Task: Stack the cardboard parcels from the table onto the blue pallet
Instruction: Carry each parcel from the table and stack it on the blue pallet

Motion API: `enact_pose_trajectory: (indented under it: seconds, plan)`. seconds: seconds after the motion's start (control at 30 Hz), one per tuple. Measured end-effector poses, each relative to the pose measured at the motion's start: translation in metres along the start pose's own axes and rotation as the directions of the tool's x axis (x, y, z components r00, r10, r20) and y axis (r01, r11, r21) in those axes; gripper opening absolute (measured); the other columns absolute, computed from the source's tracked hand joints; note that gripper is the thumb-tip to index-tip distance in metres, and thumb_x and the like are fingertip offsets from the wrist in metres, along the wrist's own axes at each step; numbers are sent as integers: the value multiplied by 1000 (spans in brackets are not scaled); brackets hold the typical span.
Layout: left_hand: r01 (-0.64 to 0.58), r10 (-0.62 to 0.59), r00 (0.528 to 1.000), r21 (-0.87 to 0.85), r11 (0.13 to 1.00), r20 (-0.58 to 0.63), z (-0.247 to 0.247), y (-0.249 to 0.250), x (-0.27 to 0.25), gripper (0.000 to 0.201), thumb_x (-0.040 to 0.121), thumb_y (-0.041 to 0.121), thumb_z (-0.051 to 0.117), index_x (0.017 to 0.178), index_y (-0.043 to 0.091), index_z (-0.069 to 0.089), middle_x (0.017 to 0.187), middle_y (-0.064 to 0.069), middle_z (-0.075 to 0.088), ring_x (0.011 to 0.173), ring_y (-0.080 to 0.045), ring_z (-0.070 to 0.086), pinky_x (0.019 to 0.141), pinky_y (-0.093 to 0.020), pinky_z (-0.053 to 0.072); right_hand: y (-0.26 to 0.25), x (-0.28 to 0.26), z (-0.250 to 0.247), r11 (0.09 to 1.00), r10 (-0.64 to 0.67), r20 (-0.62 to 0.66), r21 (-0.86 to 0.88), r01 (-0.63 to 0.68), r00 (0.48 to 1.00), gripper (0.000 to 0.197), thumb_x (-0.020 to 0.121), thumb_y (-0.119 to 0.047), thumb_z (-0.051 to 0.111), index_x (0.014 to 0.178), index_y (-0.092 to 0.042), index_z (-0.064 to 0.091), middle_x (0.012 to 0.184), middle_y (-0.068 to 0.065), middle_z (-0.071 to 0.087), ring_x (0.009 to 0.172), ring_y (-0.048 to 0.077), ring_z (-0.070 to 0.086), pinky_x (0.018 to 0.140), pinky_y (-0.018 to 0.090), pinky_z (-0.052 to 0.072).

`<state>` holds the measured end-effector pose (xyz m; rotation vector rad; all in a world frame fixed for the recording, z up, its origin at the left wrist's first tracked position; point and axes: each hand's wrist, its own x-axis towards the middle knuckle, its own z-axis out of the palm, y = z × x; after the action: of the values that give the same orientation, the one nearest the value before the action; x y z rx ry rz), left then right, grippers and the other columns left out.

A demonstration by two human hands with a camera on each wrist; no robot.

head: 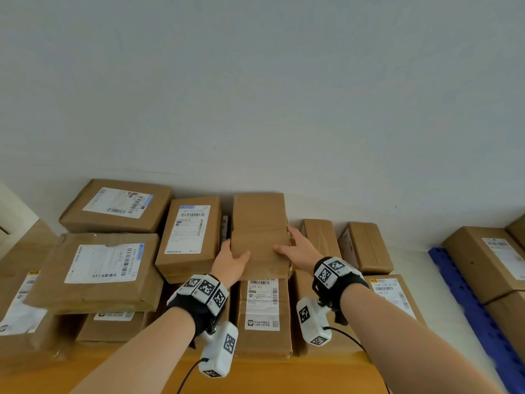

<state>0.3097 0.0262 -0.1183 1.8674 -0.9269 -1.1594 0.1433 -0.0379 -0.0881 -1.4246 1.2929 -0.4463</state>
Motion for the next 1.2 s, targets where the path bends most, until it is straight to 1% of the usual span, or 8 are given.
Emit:
enact_pose_trajectory:
  seconds: [0.27,0.53,0.6,0.77,0.9,1.0,1.1,1.2]
  plan:
    - [-48,50,998,-54,997,38,-3,1,-10,55,95,20,53,144,14,30,138,-7,48,123,-21,48,102,-34,42,4,-7,-9,998,21,-14,64,-20,1000,67,88,-9,63,145,-13,28,129,6,51,99,11,53,66,14,49]
    - [-154,162,983,-89,984,90,-16,9,-23,68,85,22,67,143,18,33,139,-2,47,125,-17,46,104,-41,42,-3,-25,-12,994,12,-107,105,-1,994,72,84,-9,68,145,-17,30,135,8,47,118,21,51,94,40,51]
    - [-187,196,973,-82,979,124,-19,10,-28,72,82,24,70,143,21,33,138,0,46,125,-17,46,104,-40,42,-3,-34,-12,993,10,-143,119,8,990,75,83,-9,69,145,-19,29,138,9,46,122,25,50,96,45,50]
    - [-248,259,944,-79,966,203,-20,8,-45,81,77,27,74,144,25,30,139,1,46,125,-15,45,104,-42,42,1,-64,-13,980,35,-222,201,11,974,73,83,-4,67,144,-19,31,124,5,48,113,24,53,93,39,50]
    - [-286,299,922,-87,954,248,-17,9,-57,79,76,25,76,143,24,34,136,0,49,123,-15,47,103,-40,43,12,-90,-12,968,61,-282,251,13,957,74,81,-7,70,143,-24,32,133,8,50,115,26,55,98,46,48]
    - [-293,312,899,-105,950,308,-10,14,-65,80,74,25,77,142,24,35,135,-1,50,118,-15,50,100,-37,46,20,-111,-17,948,101,-336,317,12,936,73,81,-4,69,142,-25,34,129,5,51,111,23,56,96,45,49]
    - [-278,306,877,-130,952,370,2,20,-75,81,71,24,79,141,25,38,135,-2,51,119,-17,51,100,-41,46,28,-134,-26,934,155,-365,357,-16,918,74,81,-3,67,142,-28,34,127,4,52,109,24,57,92,42,52]
    - [-279,304,854,-121,953,422,18,24,-87,83,68,26,80,140,24,38,135,-2,51,121,-19,49,102,-43,44,36,-163,-35,916,185,-405,401,-8,896,69,84,0,63,140,-27,34,113,-3,52,102,21,58,82,34,54]
